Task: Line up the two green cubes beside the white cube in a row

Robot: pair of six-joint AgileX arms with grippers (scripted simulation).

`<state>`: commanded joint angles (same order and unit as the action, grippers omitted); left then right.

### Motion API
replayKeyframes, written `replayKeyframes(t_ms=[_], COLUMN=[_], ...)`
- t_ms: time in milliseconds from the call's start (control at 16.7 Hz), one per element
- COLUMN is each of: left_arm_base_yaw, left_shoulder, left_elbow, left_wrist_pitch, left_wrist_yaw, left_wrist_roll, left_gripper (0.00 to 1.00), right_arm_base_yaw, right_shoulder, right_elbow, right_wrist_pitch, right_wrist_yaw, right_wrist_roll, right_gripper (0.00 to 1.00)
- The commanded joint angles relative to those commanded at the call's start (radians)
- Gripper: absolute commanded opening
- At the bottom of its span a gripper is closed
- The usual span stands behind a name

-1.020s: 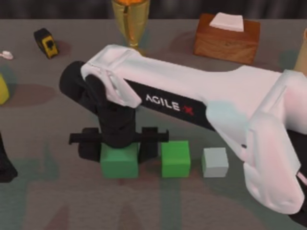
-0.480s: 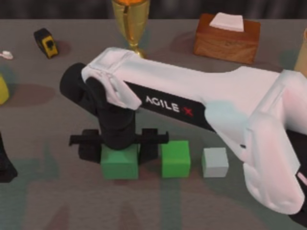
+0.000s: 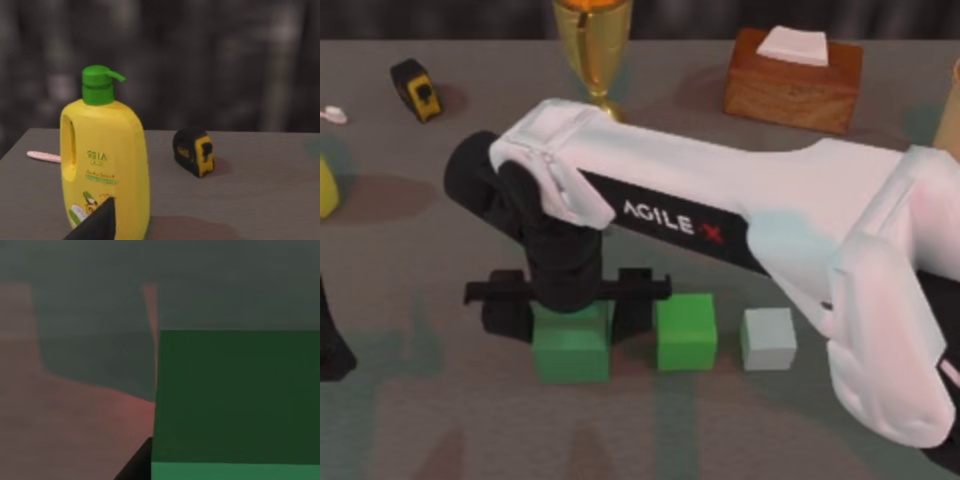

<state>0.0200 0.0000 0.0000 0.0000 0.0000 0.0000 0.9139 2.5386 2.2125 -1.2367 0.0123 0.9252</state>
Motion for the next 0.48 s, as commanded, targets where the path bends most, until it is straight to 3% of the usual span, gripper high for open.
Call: replayKeyframes(t_ms=[120,480], left_arm_base_yaw=[0.0,0.0], left_shoulder=[0.0,0.0], left_elbow=[0.0,0.0], left_wrist_pitch=[0.0,0.0], left_wrist_yaw=[0.0,0.0], left_wrist_roll=[0.0,0.0], left_gripper=[1.0,1.0], right_arm_base_yaw=[0.0,0.0], right_shoulder=[0.0,0.0], right_elbow=[0.0,0.0], right_wrist_pitch=[0.0,0.0], right_wrist_yaw=[0.0,0.0], right_wrist_roll=[0.0,0.0], right_gripper=[1.0,1.0])
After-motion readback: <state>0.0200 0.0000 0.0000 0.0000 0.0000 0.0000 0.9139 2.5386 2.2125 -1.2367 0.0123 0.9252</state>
